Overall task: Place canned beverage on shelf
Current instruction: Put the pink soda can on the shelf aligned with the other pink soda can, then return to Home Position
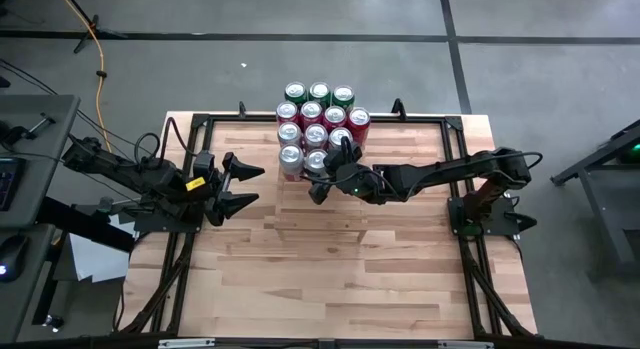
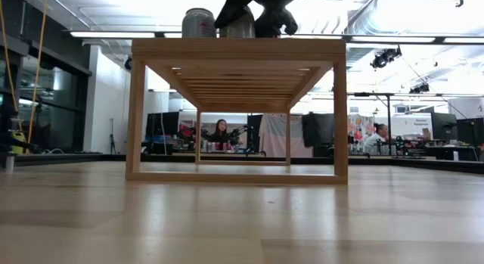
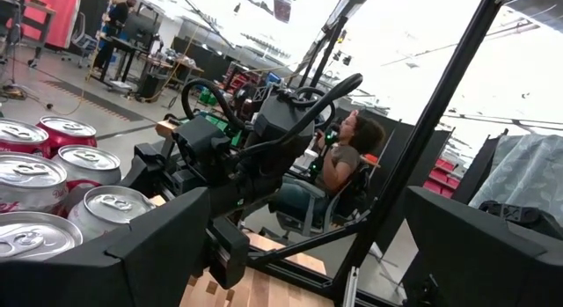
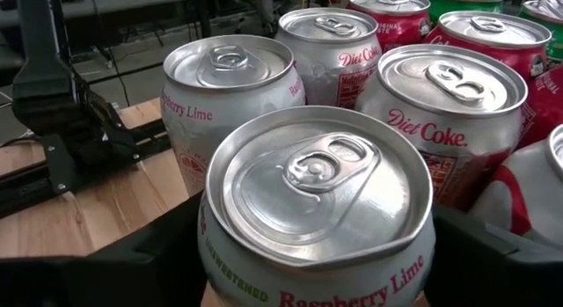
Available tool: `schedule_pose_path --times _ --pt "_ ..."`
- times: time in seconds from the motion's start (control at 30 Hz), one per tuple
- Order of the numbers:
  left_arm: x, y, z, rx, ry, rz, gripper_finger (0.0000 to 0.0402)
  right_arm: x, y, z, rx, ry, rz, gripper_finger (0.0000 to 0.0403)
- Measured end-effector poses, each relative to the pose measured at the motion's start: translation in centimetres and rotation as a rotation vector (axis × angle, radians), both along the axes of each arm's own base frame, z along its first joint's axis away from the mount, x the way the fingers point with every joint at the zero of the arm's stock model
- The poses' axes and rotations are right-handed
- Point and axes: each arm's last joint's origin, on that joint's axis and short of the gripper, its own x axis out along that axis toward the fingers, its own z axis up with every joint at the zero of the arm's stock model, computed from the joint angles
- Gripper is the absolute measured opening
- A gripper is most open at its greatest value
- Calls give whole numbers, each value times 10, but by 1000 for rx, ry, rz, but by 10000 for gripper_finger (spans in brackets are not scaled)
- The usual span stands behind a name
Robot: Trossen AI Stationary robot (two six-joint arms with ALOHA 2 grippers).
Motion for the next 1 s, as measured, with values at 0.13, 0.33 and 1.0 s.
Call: schedule_pose_path --times 0.13,0.33,1.0 --pt "0 0 0 0 0 0 369 0 0 -1 -4 9 2 356" --pt "0 0 0 0 0 0 369 0 0 0 -4 6 2 389" --pt "0 0 0 0 0 0 369 -33 13 38 -17 -23 52 387"
